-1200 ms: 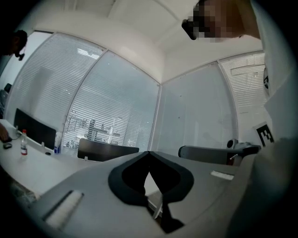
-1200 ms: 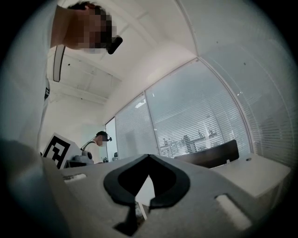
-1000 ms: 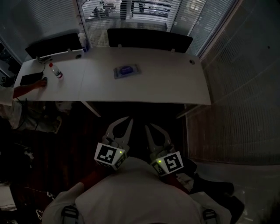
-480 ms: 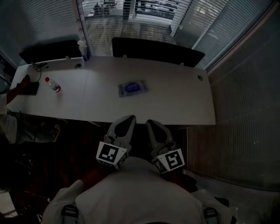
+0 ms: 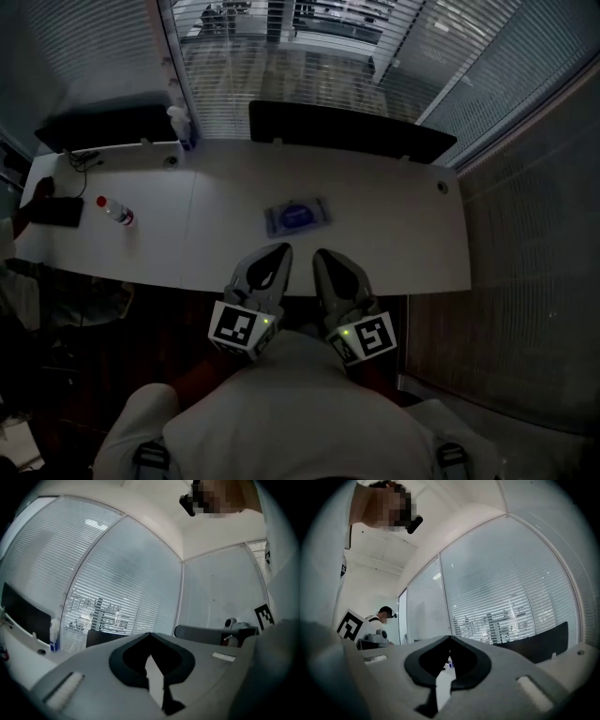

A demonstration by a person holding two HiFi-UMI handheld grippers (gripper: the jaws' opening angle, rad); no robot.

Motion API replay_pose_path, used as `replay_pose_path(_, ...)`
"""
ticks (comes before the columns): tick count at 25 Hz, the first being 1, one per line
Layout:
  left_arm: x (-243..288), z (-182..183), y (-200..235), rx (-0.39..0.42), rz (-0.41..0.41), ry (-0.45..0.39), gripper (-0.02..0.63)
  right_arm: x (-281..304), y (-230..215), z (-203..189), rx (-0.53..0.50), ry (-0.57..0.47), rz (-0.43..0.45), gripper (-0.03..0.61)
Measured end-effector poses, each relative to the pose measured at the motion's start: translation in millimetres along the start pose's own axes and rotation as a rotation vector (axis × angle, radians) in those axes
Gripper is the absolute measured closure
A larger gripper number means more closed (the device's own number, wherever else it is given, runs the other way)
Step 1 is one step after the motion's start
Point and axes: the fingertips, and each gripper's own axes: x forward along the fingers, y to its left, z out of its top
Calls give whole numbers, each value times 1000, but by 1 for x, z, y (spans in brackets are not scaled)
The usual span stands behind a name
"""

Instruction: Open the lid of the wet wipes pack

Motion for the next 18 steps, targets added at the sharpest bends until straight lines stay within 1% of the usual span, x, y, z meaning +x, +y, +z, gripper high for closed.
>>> replay_pose_path(3, 10, 3, 12, 3, 10, -3, 611, 12, -9, -4, -4, 12, -5, 578)
replay_pose_path(7, 20, -4, 24, -16, 48, 33, 611, 21, -24, -9, -12, 17, -13, 577)
replay_pose_path(11, 37, -8, 32, -3, 59, 27, 611, 32, -42, -18, -10, 25, -13, 577)
replay_pose_path(15, 54, -35, 39, -37, 93, 83, 611, 40, -63, -31, -22, 66, 2, 577)
replay_pose_path(18, 72, -57, 51, -33, 111, 143, 611, 51, -89, -54, -50, 111, 1, 577)
